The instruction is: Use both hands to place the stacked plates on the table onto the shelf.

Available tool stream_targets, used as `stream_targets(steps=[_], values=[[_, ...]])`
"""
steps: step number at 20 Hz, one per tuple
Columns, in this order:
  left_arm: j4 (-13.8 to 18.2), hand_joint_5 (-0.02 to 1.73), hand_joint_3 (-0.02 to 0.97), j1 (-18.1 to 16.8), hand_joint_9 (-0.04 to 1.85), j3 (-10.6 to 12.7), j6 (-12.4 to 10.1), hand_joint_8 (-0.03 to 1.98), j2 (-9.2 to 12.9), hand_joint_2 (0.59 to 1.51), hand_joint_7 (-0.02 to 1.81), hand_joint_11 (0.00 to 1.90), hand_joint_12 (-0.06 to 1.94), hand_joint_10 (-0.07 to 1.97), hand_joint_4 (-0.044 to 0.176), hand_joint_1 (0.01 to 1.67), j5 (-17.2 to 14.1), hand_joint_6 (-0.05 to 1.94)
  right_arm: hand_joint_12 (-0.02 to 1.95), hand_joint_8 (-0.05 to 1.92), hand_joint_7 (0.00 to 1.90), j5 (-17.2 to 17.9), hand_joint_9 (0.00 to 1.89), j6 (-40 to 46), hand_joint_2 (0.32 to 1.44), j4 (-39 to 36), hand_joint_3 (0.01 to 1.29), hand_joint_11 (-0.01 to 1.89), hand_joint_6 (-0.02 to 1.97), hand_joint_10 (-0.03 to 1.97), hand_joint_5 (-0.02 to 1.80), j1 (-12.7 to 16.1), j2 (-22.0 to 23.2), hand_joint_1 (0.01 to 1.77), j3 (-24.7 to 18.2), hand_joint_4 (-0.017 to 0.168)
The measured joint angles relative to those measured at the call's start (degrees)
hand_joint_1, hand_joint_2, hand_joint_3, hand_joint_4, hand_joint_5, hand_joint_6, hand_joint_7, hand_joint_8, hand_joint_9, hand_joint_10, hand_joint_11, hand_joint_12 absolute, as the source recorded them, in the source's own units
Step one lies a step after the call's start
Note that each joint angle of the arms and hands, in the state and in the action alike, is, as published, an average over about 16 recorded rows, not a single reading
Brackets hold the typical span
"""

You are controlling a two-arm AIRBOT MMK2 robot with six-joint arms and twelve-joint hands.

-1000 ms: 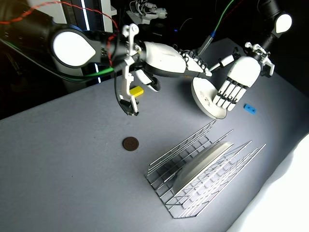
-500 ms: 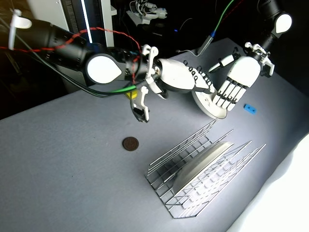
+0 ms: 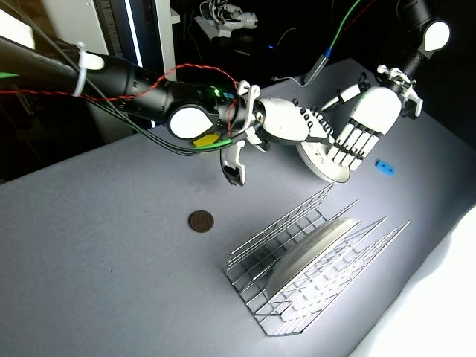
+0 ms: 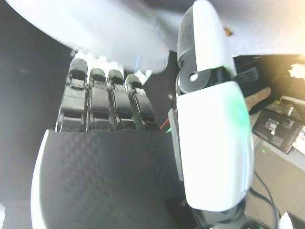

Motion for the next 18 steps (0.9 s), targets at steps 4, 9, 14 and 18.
stream_targets(steps=[4,9,14,18], values=[[0.04,-0.01,0.011,-0.03,-0.02,0.12,0.00,-0.01,-0.09,1.106,0.02,0.02,-0.01,-0.03,-0.011,0.01,-0.08,-0.03,0.10,0.02,0.01,1.24,0.02,-0.87,1.01,0.86,0.01,0.01,0.02,0.00,0.02,-0.37,-3.24,1.18,3.07,0.003],[0.11,-0.01,0.011,-0.09,-0.02,0.26,-0.01,-0.01,-0.20,1.109,0.02,0.02,-0.01,-0.03,-0.011,0.01,-0.18,-0.03,0.17,0.02,0.04,2.89,0.05,-1.14,1.02,1.27,0.01,0.02,0.02,0.01,0.05,-0.43,-6.08,1.12,5.90,0.003],[0.17,-0.01,0.011,-0.15,-0.02,0.38,-0.01,0.00,-0.29,1.111,0.02,0.02,-0.01,-0.03,-0.011,0.01,-0.27,-0.03,0.56,0.02,0.24,4.16,0.25,-1.40,1.05,1.52,0.01,0.09,0.03,0.06,0.23,-0.65,-7.56,1.07,7.26,0.003],[0.21,-0.01,0.011,-0.19,-0.02,0.39,-0.02,0.00,-0.29,1.112,0.02,0.02,-0.01,-0.03,-0.011,0.01,-0.30,-0.03,0.88,0.04,0.46,4.96,0.46,-1.71,1.09,1.56,0.01,0.23,0.05,0.11,0.42,-0.89,-8.02,1.05,7.61,0.003]])
